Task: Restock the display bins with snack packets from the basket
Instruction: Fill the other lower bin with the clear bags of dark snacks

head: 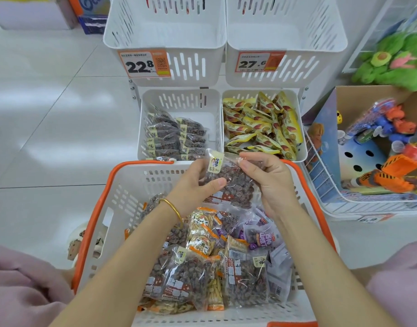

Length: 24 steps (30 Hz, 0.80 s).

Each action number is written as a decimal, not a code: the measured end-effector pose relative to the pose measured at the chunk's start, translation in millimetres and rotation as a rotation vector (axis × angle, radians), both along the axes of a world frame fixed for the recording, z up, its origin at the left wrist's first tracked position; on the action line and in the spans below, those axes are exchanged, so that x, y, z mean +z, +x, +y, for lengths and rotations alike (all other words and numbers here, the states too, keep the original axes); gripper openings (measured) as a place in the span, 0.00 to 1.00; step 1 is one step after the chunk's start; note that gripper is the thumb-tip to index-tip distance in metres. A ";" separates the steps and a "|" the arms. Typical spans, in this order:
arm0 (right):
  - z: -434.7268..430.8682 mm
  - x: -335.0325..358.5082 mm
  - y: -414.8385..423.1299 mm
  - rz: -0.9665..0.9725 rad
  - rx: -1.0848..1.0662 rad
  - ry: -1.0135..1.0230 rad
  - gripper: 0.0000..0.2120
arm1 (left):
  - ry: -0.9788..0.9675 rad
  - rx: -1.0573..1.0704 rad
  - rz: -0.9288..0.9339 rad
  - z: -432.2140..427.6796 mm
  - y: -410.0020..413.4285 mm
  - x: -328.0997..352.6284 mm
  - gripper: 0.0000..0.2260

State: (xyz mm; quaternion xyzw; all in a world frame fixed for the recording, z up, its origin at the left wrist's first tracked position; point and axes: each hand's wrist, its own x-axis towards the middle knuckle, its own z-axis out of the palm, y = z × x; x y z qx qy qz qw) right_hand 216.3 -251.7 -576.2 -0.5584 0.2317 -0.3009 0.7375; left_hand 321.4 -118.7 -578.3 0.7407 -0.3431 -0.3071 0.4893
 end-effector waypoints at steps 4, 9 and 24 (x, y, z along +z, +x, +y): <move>-16.3 6.3 3.6 0.262 0.066 -0.526 0.15 | 0.014 0.012 -0.030 3.0 7.9 -7.4 0.17; -45.8 27.7 23.8 0.589 0.717 -0.591 0.42 | -0.005 -0.028 -0.076 3.6 21.8 -6.4 0.15; -80.3 -14.9 197.4 0.577 -0.022 -1.592 0.26 | 0.166 0.344 -0.460 -41.5 198.0 -25.7 0.26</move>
